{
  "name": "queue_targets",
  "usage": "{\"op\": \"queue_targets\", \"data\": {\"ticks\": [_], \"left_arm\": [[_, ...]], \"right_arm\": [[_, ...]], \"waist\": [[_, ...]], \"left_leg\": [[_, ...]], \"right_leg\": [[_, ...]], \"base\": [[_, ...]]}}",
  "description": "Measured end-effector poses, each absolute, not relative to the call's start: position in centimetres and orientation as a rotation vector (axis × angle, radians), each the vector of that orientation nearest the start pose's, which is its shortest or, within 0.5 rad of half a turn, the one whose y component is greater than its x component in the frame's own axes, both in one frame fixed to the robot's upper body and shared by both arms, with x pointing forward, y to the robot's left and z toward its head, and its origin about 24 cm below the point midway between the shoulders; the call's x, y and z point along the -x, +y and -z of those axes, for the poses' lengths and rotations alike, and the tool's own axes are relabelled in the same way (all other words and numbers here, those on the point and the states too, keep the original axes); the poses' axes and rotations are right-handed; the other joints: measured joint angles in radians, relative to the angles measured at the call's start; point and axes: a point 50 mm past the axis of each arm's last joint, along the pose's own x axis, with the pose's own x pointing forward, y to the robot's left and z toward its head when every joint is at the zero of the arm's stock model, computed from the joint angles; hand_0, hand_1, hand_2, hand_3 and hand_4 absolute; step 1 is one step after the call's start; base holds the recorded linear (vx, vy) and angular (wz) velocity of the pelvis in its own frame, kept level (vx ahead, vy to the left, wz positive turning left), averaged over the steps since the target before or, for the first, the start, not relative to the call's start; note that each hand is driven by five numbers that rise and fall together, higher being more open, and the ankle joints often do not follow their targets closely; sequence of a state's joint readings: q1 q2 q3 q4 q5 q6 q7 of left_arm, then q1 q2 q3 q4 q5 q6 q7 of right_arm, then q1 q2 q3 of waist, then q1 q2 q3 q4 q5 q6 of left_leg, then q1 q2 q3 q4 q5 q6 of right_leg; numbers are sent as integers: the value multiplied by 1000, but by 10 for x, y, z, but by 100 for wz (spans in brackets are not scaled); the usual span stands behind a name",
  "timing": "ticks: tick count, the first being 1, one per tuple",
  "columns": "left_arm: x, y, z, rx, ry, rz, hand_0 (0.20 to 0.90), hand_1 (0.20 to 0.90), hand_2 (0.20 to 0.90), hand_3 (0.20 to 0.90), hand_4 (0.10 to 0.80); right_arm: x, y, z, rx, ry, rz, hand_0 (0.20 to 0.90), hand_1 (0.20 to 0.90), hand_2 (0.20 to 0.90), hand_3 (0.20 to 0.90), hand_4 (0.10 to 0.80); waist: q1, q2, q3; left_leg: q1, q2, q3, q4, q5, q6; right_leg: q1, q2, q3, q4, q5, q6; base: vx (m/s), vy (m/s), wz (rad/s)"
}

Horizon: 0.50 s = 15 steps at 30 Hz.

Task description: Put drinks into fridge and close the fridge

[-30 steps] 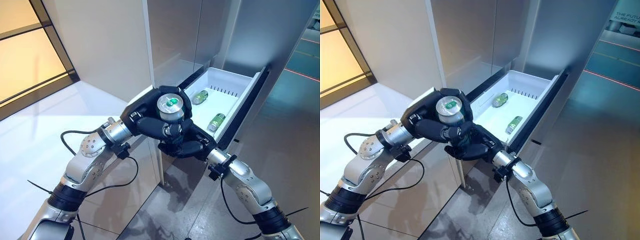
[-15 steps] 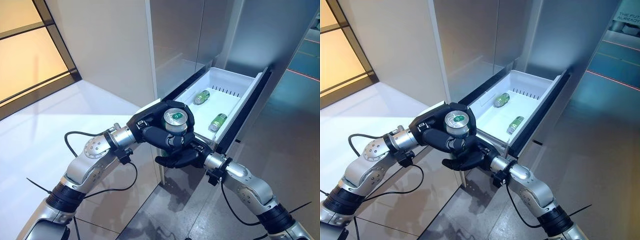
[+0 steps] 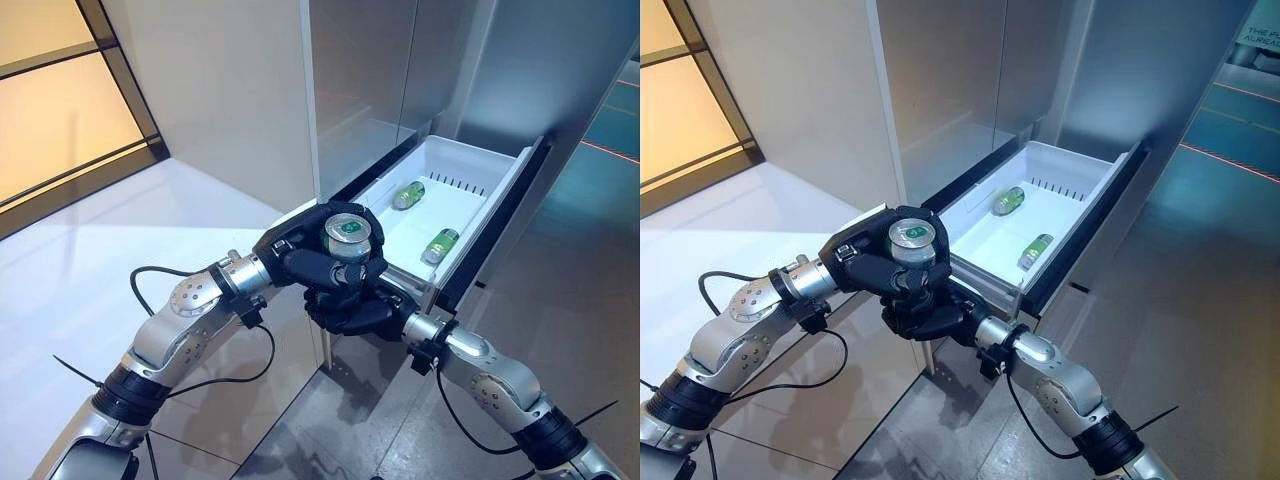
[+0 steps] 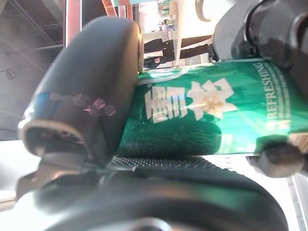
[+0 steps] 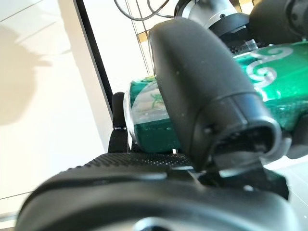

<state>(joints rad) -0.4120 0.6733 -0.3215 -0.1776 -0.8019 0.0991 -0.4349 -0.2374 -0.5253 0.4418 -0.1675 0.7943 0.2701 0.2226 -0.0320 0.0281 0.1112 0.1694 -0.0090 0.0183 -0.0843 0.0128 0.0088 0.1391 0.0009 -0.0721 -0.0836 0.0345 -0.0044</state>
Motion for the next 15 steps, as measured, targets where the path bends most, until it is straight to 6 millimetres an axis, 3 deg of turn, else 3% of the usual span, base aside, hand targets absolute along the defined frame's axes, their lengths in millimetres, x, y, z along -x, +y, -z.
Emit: {"op": "queue_targets", "data": {"ticks": [10, 11, 12, 15], "left_arm": [[-282, 131, -167, 25, -216, 912, 300, 300, 300, 200, 100], [-282, 131, -167, 22, -216, 912, 460, 460, 460, 387, 287], [-282, 131, -167, 18, -216, 911, 900, 900, 900, 900, 800], [-282, 131, -166, 18, -215, 910, 900, 900, 900, 900, 800]], "right_arm": [[-258, -105, -86, -189, 162, -775, 300, 300, 300, 200, 100], [-258, -105, -86, -188, 162, -774, 300, 300, 300, 200, 100], [-258, -105, -86, -186, 162, -773, 300, 300, 300, 200, 100], [-259, -107, -86, -174, 161, -764, 300, 300, 300, 200, 100]], "waist": [[-2, 0, 0], [-2, 0, 0], [-2, 0, 0], [-2, -1, 0]], "left_leg": [[0, 0, 1, 0, 0, 0], [0, 0, 1, 0, 0, 0], [0, 0, 1, 0, 0, 0], [0, 0, 1, 0, 0, 0]], "right_leg": [[0, 0, 0, 0, 0, 0], [0, 0, 0, 0, 0, 0], [0, 0, 0, 0, 0, 0], [0, 0, 1, 0, 0, 0]], "base": [[0, 0, 0], [0, 0, 0], [0, 0, 0], [0, 0, 0]]}}
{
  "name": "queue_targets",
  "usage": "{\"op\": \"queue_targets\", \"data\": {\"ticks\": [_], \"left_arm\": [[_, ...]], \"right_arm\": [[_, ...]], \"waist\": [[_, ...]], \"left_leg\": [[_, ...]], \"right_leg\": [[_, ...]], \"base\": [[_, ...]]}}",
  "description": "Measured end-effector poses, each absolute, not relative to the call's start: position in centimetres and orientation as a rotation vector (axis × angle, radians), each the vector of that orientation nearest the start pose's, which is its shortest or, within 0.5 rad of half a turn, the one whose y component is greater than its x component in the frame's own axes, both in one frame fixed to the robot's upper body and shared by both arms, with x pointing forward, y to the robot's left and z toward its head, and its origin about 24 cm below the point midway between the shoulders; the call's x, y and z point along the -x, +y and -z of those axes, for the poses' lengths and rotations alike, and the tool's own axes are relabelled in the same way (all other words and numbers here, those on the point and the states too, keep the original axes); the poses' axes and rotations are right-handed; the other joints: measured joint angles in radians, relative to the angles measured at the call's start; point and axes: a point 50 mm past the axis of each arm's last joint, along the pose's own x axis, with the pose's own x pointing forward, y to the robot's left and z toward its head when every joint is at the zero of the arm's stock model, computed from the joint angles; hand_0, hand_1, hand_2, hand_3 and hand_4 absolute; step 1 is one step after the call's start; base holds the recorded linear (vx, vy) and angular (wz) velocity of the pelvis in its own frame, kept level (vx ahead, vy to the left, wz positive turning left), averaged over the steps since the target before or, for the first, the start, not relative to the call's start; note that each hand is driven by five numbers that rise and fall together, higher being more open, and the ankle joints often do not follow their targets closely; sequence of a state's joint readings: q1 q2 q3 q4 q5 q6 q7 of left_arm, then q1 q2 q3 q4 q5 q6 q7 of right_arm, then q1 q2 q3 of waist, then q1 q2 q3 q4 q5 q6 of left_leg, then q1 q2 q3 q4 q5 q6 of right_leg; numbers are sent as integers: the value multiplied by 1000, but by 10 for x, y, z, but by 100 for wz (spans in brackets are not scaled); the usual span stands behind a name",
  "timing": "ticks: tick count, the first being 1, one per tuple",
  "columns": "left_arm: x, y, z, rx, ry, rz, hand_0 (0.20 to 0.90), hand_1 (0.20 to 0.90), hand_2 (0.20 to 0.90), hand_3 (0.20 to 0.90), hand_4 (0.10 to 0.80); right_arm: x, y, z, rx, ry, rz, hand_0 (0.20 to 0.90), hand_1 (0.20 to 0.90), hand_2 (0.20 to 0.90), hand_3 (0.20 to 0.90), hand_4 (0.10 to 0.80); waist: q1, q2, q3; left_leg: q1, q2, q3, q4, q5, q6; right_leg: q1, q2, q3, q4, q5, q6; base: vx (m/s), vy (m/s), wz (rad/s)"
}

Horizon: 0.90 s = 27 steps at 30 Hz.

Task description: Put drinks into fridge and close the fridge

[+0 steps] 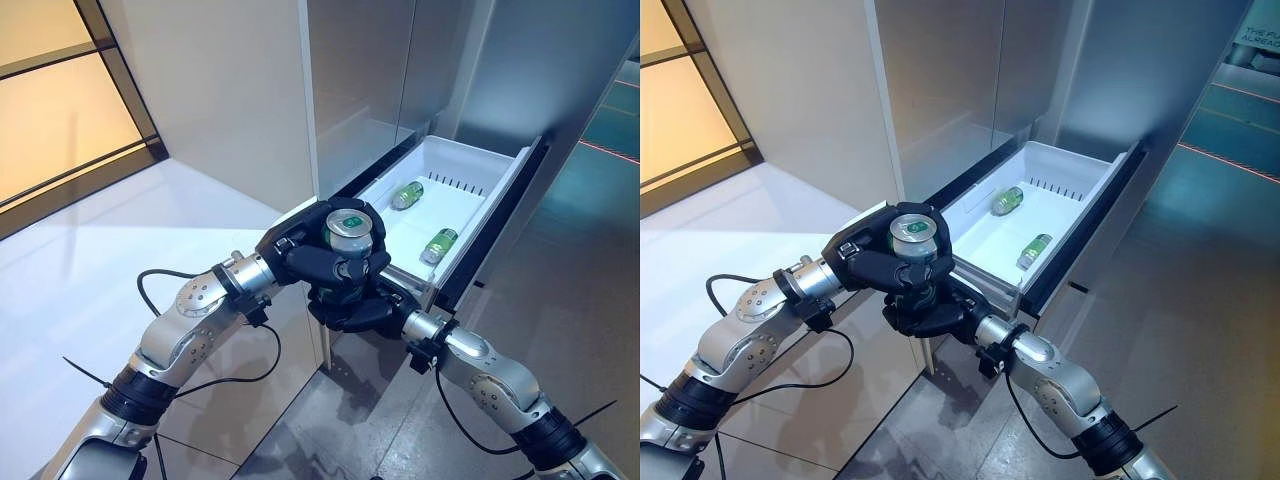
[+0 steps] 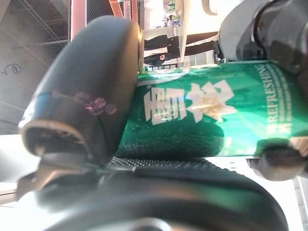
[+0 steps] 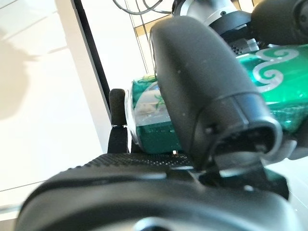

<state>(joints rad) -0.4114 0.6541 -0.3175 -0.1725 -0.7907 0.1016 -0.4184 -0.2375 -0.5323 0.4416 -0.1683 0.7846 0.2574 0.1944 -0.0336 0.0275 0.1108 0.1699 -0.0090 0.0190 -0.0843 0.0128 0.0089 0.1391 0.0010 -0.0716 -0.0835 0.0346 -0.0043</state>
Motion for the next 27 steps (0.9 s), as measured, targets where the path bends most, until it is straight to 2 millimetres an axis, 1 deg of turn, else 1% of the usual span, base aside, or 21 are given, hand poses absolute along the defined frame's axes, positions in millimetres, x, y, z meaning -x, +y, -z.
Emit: {"op": "queue_targets", "data": {"ticks": [5, 9, 12, 13, 17, 20, 23, 27], "left_arm": [[-283, 130, -166, 34, -232, 868, 900, 900, 900, 900, 800], [-282, 127, -174, 83, -348, 806, 900, 900, 900, 900, 800], [-278, 126, -186, 146, -475, 756, 900, 900, 900, 900, 800], [-273, 125, -195, 182, -551, 732, 900, 900, 900, 900, 800], [-262, 126, -217, 254, -730, 669, 900, 900, 900, 900, 800], [-261, 124, -219, 292, -753, 642, 900, 900, 900, 900, 800], [-261, 123, -219, 286, -755, 638, 900, 900, 900, 900, 800], [-264, 120, -215, 286, -705, 653, 900, 900, 900, 900, 800]], "right_arm": [[-260, -108, -86, -171, 162, -735, 300, 300, 300, 200, 100], [-262, -108, -87, -180, 158, -697, 300, 300, 300, 200, 100], [-264, -111, -89, -166, 146, -663, 300, 300, 300, 200, 100], [-266, -112, -88, -145, 147, -644, 300, 300, 300, 200, 100], [-269, -116, -80, -106, 176, -596, 300, 300, 300, 200, 100], [-271, -121, -72, -68, 210, -555, 300, 300, 300, 200, 100], [-273, -125, -64, -34, 231, -520, 300, 300, 300, 200, 100], [-276, -128, -55, -11, 260, -457, 300, 300, 300, 200, 100]], "waist": [[0, -1, 0], [0, -3, 0], [1, -11, 4], [1, -17, 7], [1, -24, 9], [4, -25, 9], [5, -25, 9], [7, -24, 11]], "left_leg": [[0, 0, 0, 0, 0, 0], [0, 0, -1, 0, 0, 0], [0, 0, -2, 0, 0, 0], [0, 0, -2, 0, 0, 0], [0, 0, -5, 0, 0, 0], [1, 0, -9, 0, 0, 0], [1, 0, -10, 0, 1, 1], [0, -1, -16, 0, 1, 1]], "right_leg": [[0, 0, 0, 0, 0, 0], [0, 0, 0, 0, 0, 0], [0, 0, 0, 0, 0, 0], [0, 1, 0, 0, 0, 0], [1, 0, 0, 0, 0, 0], [3, 0, -4, 0, 0, 0], [4, 0, -5, 0, 0, 0], [11, -1, -11, 0, -1, 2]], "base": [[0, 0, 0], [0, 0, 0], [0, 0, 0], [0, 0, 0], [0, 0, 0], [16, 2, 2], [0, 0, 0], [31, 7, 3]]}}
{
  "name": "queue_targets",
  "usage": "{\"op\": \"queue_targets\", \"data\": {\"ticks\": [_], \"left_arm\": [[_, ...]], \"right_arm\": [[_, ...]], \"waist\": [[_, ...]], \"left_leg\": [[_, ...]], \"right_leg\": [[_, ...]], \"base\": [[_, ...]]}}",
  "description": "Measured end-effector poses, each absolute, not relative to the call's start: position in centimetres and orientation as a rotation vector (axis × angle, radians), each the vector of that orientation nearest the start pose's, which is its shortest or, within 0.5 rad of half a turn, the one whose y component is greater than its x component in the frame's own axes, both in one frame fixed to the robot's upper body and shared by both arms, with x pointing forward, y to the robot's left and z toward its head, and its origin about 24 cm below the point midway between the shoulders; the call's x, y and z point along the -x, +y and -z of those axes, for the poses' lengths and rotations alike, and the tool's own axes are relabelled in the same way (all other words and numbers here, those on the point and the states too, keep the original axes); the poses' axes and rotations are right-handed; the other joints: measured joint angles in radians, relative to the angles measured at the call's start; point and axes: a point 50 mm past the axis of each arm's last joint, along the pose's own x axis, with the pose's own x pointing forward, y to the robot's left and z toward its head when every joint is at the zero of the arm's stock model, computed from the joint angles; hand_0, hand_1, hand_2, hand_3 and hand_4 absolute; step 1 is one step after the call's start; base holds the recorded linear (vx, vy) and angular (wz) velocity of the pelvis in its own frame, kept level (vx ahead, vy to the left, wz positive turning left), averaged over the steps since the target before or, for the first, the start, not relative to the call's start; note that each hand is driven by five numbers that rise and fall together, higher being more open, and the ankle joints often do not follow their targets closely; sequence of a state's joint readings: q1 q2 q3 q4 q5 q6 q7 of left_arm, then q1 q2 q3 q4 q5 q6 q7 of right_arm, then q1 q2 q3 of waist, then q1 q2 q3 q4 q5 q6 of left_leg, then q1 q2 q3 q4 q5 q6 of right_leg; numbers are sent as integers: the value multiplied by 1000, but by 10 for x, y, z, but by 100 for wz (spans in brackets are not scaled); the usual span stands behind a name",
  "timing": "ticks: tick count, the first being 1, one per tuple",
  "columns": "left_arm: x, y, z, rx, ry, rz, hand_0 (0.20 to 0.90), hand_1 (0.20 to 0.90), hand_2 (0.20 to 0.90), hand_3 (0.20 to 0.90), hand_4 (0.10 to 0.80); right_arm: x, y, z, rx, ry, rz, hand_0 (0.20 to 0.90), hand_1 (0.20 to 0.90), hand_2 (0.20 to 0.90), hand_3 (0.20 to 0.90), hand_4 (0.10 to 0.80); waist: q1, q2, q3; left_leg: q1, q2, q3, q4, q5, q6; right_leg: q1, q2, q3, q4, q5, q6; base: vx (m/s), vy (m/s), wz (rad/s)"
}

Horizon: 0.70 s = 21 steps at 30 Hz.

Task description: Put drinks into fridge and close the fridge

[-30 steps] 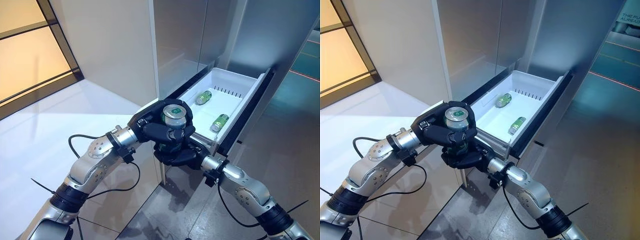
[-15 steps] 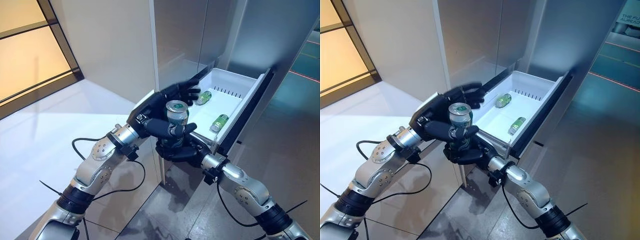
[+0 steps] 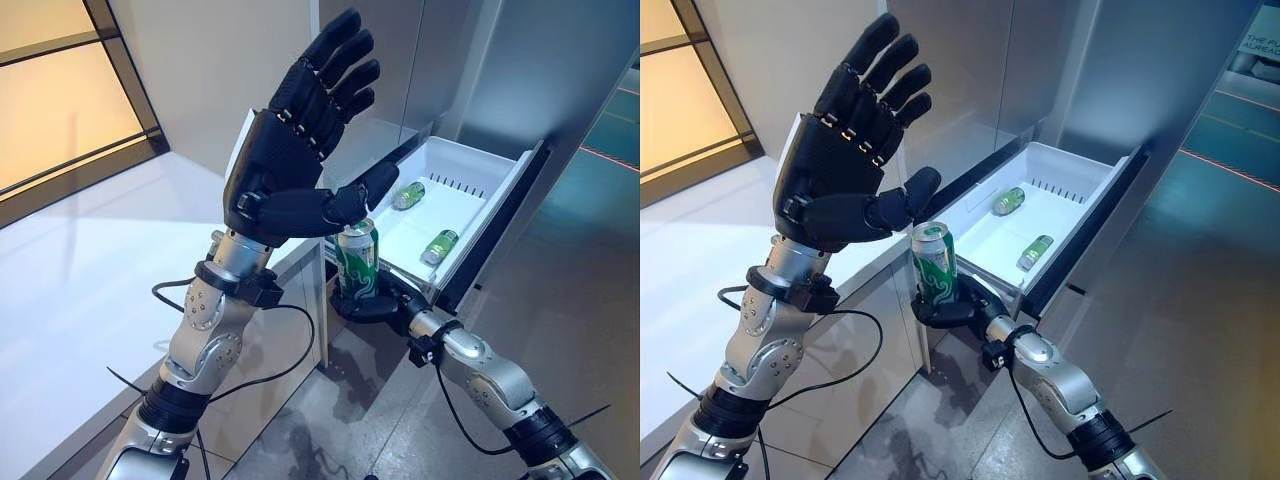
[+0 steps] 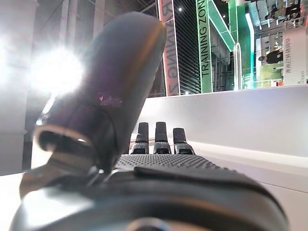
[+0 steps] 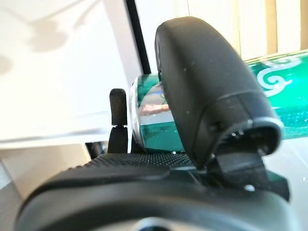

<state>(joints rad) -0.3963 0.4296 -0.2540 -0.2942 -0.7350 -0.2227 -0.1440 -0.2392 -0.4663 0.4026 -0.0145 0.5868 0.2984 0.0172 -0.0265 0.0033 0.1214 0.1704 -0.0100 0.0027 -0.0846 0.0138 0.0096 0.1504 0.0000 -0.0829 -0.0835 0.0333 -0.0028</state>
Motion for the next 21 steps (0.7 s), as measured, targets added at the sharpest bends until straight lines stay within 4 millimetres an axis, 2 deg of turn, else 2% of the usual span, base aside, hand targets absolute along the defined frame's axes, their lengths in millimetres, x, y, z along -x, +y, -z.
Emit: {"op": "queue_targets", "data": {"ticks": [5, 7, 10, 15, 21], "left_arm": [[-273, 110, -196, 286, -518, 699, 900, 900, 900, 900, 800], [-281, 107, -174, 282, -375, 709, 900, 900, 900, 900, 800], [-284, 109, -138, 300, -181, 682, 900, 900, 900, 900, 800], [-272, 128, -72, 346, 121, 614, 900, 900, 900, 900, 800], [-239, 139, -21, 300, 382, 682, 900, 900, 900, 900, 800]], "right_arm": [[-285, -140, -45, 34, 300, -347, 300, 300, 300, 200, 100], [-295, -150, -43, 78, 315, -277, 300, 300, 300, 200, 100], [-313, -166, -51, 110, 306, -170, 300, 300, 300, 200, 100], [-336, -217, -81, 156, 249, 32, 300, 300, 300, 200, 100], [-351, -280, -100, 160, 272, 271, 300, 300, 300, 200, 100]], "waist": [[21, 3, 2], [30, 3, 4], [51, 8, 19], [88, 12, 52], [141, 14, 77]], "left_leg": [[-1, -4, -24, 0, 7, 1], [-1, -7, -45, -2, 12, 2], [0, -11, -57, -3, 14, 2], [-15, -20, -101, 0, 30, 5], [-15, -34, -145, 0, 39, 11]], "right_leg": [[7, -5, -23, 0, -2, 2], [17, -9, -46, 0, -5, 3], [22, -12, -56, 0, -5, 3], [22, -22, -104, 0, -9, 7], [37, -34, -112, -1, -18, 20]], "base": [[43, 12, 16], [44, 27, 26], [36, 17, 16], [43, 16, 28], [68, 13, 24]]}}
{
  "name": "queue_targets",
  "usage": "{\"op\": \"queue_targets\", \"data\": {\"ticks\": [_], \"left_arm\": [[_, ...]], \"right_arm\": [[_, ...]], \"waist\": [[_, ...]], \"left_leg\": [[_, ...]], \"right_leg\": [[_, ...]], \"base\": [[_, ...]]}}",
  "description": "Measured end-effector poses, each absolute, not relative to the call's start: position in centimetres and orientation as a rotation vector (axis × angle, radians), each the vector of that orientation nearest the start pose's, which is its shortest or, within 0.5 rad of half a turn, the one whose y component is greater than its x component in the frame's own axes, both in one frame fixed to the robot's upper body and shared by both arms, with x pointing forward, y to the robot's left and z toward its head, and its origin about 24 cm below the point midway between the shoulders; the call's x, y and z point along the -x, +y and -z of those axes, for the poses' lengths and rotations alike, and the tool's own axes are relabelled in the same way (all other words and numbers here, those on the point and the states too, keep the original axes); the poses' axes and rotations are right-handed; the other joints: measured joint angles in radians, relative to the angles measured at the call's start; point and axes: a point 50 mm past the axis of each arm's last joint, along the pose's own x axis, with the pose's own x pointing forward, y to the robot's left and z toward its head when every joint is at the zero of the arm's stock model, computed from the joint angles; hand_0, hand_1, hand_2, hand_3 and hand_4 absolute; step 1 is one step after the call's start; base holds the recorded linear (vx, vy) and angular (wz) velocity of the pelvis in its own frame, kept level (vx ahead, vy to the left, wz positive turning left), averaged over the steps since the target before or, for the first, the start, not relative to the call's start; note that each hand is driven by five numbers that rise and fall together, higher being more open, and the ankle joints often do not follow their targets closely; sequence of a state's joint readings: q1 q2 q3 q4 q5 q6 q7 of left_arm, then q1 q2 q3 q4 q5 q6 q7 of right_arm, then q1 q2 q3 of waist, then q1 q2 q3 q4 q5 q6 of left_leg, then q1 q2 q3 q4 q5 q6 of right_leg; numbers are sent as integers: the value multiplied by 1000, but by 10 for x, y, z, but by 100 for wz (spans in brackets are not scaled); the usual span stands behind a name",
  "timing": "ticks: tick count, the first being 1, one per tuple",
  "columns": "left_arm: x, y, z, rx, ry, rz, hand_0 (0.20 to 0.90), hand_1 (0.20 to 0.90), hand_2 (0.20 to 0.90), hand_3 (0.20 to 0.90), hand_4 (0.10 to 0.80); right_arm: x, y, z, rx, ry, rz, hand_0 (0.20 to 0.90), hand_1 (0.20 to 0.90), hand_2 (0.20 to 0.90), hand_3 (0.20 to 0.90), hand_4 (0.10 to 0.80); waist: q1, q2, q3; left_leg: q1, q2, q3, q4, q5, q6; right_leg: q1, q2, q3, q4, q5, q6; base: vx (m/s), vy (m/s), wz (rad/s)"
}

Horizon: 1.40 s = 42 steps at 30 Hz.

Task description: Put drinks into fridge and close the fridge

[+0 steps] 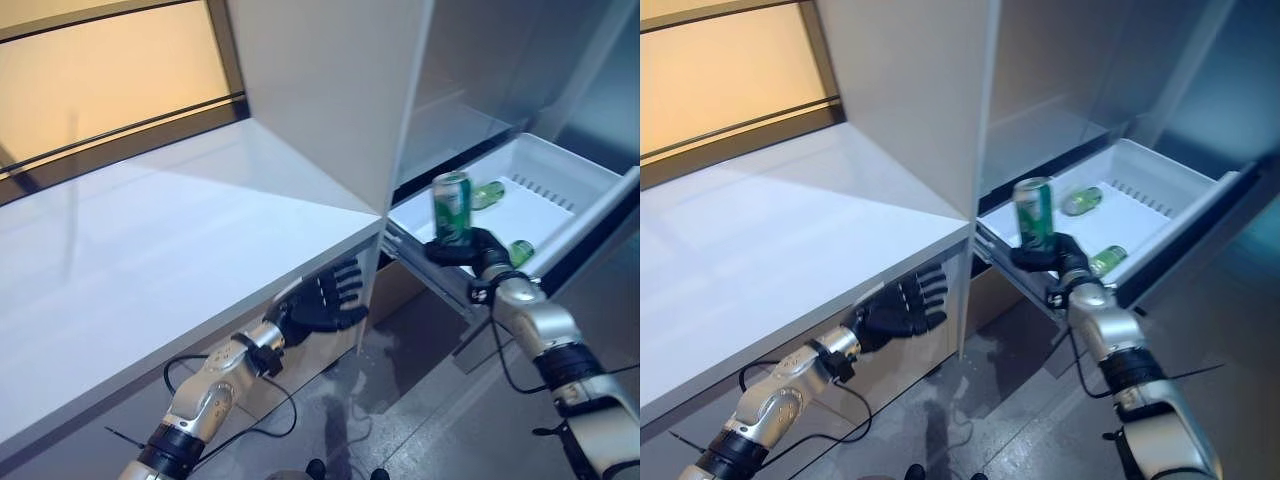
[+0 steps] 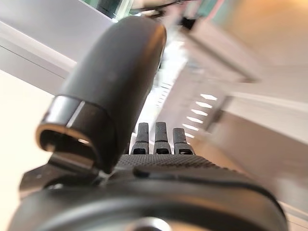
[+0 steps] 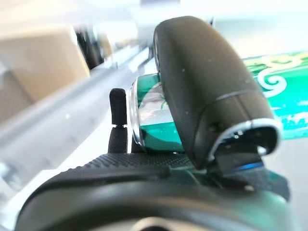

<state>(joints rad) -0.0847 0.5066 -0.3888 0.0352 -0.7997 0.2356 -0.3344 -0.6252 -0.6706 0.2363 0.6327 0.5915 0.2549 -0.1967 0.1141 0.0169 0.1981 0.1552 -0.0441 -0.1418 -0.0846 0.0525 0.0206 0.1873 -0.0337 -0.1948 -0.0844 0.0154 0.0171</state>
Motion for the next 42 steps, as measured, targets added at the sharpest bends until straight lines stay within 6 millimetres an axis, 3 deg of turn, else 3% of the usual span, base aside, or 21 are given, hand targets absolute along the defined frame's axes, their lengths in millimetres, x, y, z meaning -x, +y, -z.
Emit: {"op": "queue_targets", "data": {"ticks": [10, 13, 16, 19, 21, 26, 35, 42], "left_arm": [[-210, 124, 6, 220, 554, 912, 900, 900, 900, 900, 800], [-200, 128, 30, 147, 670, 923, 900, 900, 900, 900, 800], [-192, 150, 63, 28, 823, 840, 900, 900, 900, 900, 800], [-203, 175, 78, -130, 856, 703, 900, 900, 900, 900, 800], [-209, 192, 82, -203, 850, 605, 900, 900, 900, 900, 800], [-208, 225, 93, -188, 834, 361, 900, 900, 900, 900, 800], [-209, 252, 95, -143, 825, 154, 900, 900, 900, 900, 800], [-219, 254, 86, -46, 752, 101, 900, 900, 900, 900, 800]], "right_arm": [[-354, -311, -93, 189, 375, 389, 300, 300, 300, 200, 100], [-356, -322, -101, 242, 402, 411, 300, 300, 300, 200, 100], [-360, -334, -123, 347, 396, 432, 300, 300, 300, 200, 100], [-367, -345, -165, 404, 346, 489, 300, 300, 300, 200, 100], [-368, -350, -185, 414, 316, 516, 300, 300, 300, 200, 100], [-371, -350, -205, 420, 274, 537, 300, 300, 300, 200, 100], [-373, -349, -242, 494, 257, 521, 300, 300, 300, 200, 100], [-366, -360, -248, 627, 360, 485, 300, 300, 300, 200, 100]], "waist": [[21, 2, 7], [21, 9, 28], [18, 10, 54], [19, 15, 110], [21, 19, 156], [28, 23, 249], [24, 27, 291], [49, 37, 297]], "left_leg": [[-1, -15, -33, 0, 7, 6], [-3, -16, -36, 1, 8, 7], [-61, -11, -41, 6, 17, 0], [-173, -7, -42, 42, 27, -12], [-215, -4, -44, 52, 34, -18], [-258, 4, -45, 52, 42, -27], [-316, 6, -21, 57, 45, -28], [-326, 6, -16, 64, 45, -28]], "right_leg": [[19, -5, -22, 0, -8, 11], [17, -5, -23, 0, -9, 12], [-39, 1, -23, 4, -1, 5], [-141, 8, -23, 10, 22, -8], [-176, 12, -23, 11, 31, -13], [-219, 14, -20, 12, 39, -23], [-292, 12, 3, 26, 45, -22], [-302, 13, 7, 30, 46, -22]], "base": [[85, -21, 11], [9, -100, 1], [-289, -138, 1], [-277, -93, 5], [-161, -68, 10], [-122, -37, 1], [-60, 10, -7], [-36, -29, -2]]}}
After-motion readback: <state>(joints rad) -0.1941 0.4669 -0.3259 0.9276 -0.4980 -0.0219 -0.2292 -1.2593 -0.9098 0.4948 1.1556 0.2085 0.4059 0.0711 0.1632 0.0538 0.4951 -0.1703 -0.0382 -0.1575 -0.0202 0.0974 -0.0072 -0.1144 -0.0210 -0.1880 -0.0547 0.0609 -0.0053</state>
